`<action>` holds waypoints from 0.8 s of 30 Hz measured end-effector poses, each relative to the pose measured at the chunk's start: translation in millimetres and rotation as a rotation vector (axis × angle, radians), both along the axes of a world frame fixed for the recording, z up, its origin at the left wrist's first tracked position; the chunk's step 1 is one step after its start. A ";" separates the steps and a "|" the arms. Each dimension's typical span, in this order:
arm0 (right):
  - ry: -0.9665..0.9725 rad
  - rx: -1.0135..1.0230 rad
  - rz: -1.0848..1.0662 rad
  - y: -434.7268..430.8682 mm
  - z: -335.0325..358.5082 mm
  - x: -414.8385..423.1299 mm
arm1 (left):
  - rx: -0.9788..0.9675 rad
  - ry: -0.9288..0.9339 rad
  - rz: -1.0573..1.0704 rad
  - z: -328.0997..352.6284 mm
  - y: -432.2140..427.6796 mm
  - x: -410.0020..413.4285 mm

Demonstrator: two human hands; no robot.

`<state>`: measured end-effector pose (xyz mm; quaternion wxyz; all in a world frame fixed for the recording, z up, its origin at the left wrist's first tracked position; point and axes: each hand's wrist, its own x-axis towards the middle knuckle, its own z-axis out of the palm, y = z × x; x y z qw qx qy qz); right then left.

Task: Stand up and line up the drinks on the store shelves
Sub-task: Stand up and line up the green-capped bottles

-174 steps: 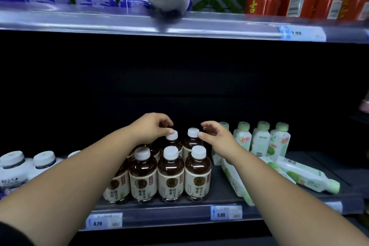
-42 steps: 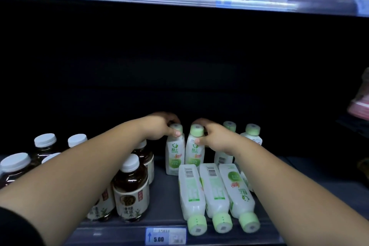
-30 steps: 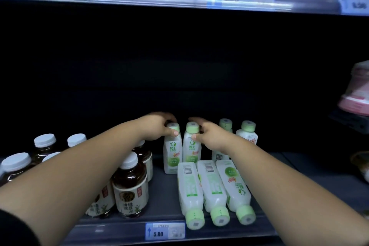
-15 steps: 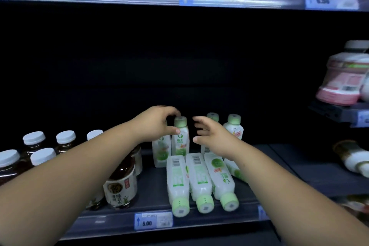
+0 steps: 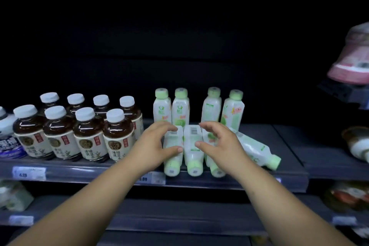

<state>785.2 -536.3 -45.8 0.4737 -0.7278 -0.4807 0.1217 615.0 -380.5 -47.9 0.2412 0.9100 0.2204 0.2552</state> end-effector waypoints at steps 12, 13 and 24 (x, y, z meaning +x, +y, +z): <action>0.027 0.264 -0.580 -18.7 -68.6 -124.7 | -0.101 -0.172 0.104 -57.4 -34.9 -26.7; 0.038 0.230 -0.606 -14.8 -70.5 -129.3 | -0.104 -0.160 0.103 -56.8 -35.2 -27.4; 0.271 0.261 -0.649 13.6 -80.1 -120.5 | -0.218 -0.163 0.153 -54.3 -41.6 -19.6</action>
